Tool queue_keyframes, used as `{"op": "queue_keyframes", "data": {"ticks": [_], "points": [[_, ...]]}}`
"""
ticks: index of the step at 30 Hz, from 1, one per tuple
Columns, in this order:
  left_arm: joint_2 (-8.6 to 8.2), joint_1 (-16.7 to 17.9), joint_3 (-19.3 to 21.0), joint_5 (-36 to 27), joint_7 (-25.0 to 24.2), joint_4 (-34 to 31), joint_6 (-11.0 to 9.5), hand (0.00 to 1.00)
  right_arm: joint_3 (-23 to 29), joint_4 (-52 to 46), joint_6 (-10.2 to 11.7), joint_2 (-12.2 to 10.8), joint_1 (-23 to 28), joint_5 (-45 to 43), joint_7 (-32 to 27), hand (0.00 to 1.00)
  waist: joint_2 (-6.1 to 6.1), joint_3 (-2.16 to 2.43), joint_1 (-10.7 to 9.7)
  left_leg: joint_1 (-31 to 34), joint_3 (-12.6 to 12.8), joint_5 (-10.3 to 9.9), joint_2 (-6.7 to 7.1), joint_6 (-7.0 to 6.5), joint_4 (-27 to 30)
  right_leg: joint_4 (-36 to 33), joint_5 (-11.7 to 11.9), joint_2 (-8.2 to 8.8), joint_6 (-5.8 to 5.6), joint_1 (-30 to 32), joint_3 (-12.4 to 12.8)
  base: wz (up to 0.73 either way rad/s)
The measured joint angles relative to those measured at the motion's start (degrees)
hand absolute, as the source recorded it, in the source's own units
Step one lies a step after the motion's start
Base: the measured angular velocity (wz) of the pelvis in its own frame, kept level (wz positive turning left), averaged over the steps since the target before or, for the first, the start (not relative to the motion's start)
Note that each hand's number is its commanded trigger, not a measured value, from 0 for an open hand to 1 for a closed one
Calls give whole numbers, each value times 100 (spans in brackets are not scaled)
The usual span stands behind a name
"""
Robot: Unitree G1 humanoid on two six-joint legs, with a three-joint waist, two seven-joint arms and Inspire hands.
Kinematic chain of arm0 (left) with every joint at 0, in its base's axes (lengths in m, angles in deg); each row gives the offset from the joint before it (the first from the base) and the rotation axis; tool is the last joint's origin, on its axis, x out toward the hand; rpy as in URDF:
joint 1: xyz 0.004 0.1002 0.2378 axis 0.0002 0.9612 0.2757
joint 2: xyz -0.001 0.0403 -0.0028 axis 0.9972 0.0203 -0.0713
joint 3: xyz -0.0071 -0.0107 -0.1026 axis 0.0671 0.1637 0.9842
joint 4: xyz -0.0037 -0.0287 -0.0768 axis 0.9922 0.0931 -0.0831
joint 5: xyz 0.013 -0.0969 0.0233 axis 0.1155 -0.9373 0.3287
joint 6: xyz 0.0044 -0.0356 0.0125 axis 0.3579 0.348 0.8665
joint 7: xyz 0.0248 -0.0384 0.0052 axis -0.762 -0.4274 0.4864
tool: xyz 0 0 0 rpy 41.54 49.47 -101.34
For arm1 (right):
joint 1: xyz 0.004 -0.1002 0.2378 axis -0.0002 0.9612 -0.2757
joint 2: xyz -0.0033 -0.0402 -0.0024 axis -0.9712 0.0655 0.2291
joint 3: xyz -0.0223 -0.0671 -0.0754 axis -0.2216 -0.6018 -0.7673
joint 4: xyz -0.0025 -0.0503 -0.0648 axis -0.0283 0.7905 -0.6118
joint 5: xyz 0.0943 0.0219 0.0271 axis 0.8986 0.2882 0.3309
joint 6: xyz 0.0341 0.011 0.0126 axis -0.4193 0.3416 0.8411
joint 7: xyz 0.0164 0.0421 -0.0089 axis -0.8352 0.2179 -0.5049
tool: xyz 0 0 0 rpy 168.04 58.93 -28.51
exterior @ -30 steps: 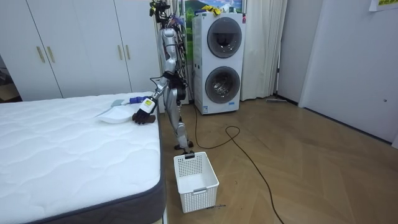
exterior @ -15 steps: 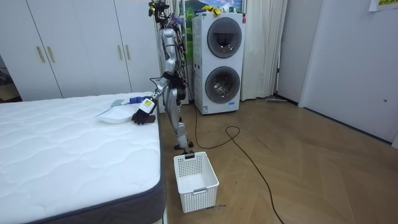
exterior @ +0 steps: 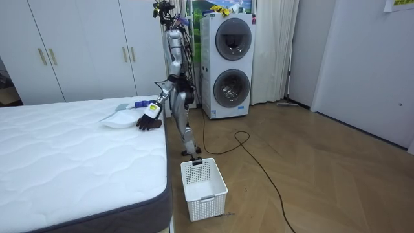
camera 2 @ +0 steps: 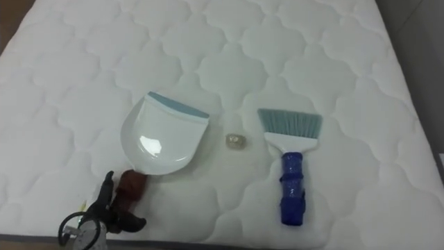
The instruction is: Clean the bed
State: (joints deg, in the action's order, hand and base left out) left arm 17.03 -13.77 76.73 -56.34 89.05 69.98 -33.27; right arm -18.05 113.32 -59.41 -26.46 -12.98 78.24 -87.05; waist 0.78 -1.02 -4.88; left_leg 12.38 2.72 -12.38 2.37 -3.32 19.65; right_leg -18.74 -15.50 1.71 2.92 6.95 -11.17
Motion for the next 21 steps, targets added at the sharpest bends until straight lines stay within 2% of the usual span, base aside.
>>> {"op": "queue_keyframes", "data": {"ticks": [5, 11, 13, 15, 18, 19, 20, 21], "points": [[14, -297, -2, 1, 85, 283, -25, 0, -10, -7, 9, 5, -39, 0, 1, 0, 21, -23, -21, 215, -9, 27, 0, -21, 88, -211, -1, 31, 0, 269, -16, 0], [66, -529, -7, 1, 96, 637, -54, 0, -11, -27, 14, 7, -96, 2, 1, 0, 44, -75, -104, 604, -11, 30, -25, -31, 370, -448, -5, 39, 5, 619, -14, 0], [97, -670, -12, -3, 134, 709, -76, 0, -12, -34, 16, 7, -165, 4, -3, 0, 39, -119, -120, 783, -11, 28, -31, -35, 449, -619, -21, 53, 26, 817, -11, 0], [95, -840, -37, -3, 240, 891, -128, 0, -61, -65, 13, 14, -210, 9, -17, 0, 13, -139, -134, 960, -13, 33, -50, -41, 561, -692, -20, 46, 37, 974, -16, 0], [95, -890, -43, -5, 369, 980, -134, 0, -224, -98, 14, 17, -203, 13, -17, 0, 12, -139, -182, 1062, -8, 43, -59, -40, 625, -715, -34, 48, 57, 1076, -18, 0], [95, -913, -46, -5, 410, 1015, -134, 8, -238, -94, 11, 17, -203, 13, -17, 0, 6, -137, -202, 1103, -8, 50, -61, -40, 635, -716, -37, 48, 61, 1112, -24, 0], [97, -919, -46, -5, 429, 1022, -134, 25, -238, -94, 12, 17, -203, 13, -17, 0, 4, -138, -214, 1122, -8, 54, -61, -41, 637, -718, -37, 49, 62, 1129, -26, 0], [98, -928, -46, -5, 470, 1060, -134, 100, -270, -91, 12, 18, -202, 13, -17, 0, 4, -138, -255, 1146, -8, 59, -61, -44, 637, -721, -37, 50, 62, 1152, -29, 0]]}}
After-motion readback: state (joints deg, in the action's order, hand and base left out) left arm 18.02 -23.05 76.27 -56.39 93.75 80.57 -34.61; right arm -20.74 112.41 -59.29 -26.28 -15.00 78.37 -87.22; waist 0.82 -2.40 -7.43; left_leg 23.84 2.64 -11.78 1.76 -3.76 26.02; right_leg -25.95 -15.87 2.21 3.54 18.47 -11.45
